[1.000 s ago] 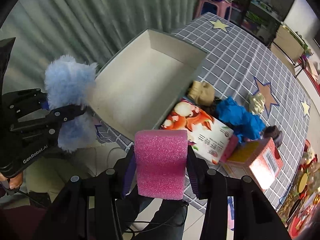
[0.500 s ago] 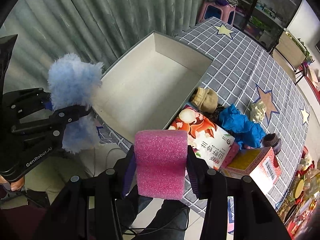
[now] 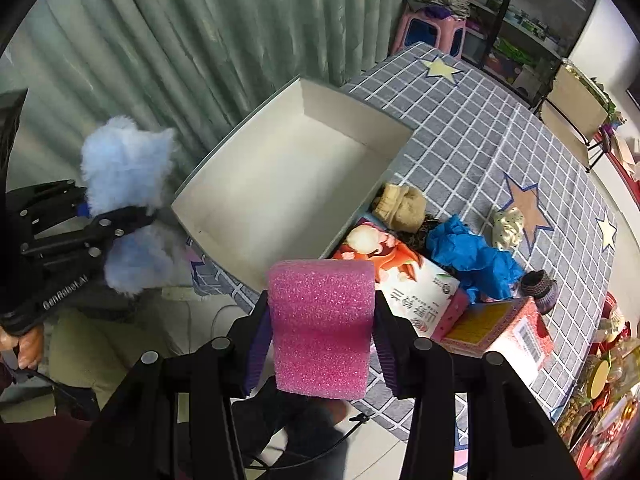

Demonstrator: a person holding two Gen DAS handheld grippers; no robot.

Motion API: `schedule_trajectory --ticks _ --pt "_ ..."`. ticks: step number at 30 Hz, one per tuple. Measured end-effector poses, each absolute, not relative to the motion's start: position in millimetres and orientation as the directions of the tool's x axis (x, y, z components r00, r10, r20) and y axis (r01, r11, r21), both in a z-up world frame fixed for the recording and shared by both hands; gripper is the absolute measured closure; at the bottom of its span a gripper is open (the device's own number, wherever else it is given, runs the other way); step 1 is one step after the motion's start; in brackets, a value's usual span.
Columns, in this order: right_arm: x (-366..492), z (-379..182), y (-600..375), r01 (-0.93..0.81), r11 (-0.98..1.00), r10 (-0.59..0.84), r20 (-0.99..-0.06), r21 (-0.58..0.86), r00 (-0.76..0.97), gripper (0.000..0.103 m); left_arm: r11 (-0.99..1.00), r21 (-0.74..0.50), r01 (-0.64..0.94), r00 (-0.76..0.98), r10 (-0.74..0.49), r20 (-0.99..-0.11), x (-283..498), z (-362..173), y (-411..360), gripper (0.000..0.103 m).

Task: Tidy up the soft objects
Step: 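Carry the blue plush and pink sponge over to the white box, then lower both items into the white box and open both tools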

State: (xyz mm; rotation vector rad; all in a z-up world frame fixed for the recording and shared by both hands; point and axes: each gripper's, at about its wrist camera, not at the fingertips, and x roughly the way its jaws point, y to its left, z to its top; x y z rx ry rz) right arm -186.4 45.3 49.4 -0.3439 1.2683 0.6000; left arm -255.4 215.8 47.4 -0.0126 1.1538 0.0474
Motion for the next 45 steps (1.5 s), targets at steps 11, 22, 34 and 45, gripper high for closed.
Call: schedule_trajectory --ticks 11,22,34,45 --pt "-229 51 1 -0.521 0.845 0.251 -0.951 0.123 0.182 0.055 0.993 0.030 -0.113 0.379 0.071 -0.922 -309 49 217 0.080" --pt "-259 52 13 -0.551 0.818 0.293 -0.943 0.162 0.158 0.055 0.998 0.021 -0.060 0.370 0.041 -0.928 -313 57 192 0.080" --pt "-169 26 83 -0.584 0.797 0.281 -0.951 0.156 0.129 0.055 0.994 0.053 0.092 0.263 0.027 -0.964 -217 7 209 0.079" --pt "-125 -17 122 -0.572 0.803 0.220 -0.975 0.168 0.022 0.055 0.994 -0.002 0.106 0.123 -0.015 -0.992 -178 -41 226 0.079"
